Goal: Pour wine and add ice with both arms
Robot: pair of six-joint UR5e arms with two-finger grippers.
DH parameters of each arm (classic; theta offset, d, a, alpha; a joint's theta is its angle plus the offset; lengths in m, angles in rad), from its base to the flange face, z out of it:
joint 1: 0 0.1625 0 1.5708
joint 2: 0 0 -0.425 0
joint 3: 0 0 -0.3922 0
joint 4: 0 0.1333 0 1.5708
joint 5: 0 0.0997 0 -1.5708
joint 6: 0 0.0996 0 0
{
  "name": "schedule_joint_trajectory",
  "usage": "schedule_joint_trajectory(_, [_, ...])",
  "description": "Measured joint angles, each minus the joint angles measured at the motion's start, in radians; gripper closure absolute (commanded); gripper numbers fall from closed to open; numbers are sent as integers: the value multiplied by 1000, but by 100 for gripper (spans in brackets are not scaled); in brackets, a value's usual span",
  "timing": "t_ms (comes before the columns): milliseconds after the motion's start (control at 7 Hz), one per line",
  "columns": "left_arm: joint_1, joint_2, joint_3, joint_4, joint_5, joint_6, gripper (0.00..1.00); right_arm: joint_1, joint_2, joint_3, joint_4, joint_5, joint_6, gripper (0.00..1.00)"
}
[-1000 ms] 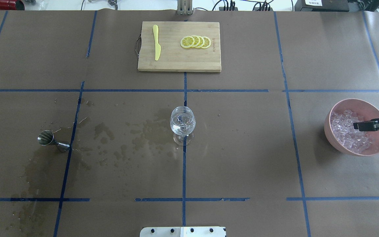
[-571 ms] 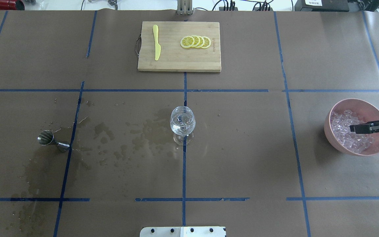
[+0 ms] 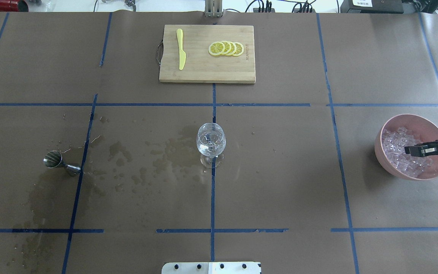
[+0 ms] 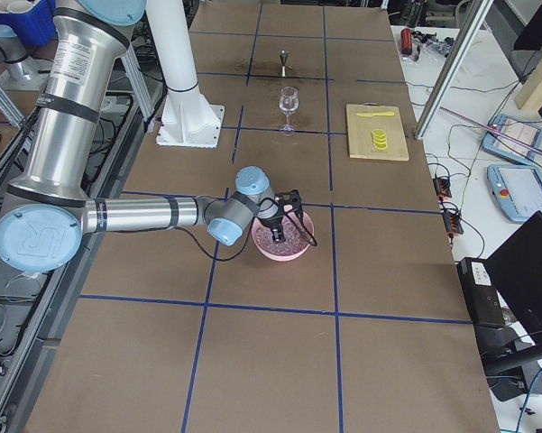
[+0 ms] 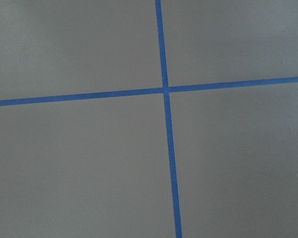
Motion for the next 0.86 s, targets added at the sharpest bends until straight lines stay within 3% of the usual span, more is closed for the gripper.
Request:
schedule_joint_trajectory(286, [1,0,0,0,0,0,0,-1,-1,-2,-1,-1,-5,100])
schedule_joint_trajectory(857, [1,-8,2,1,1,0,0,28,1,61,-21,41,-24,100])
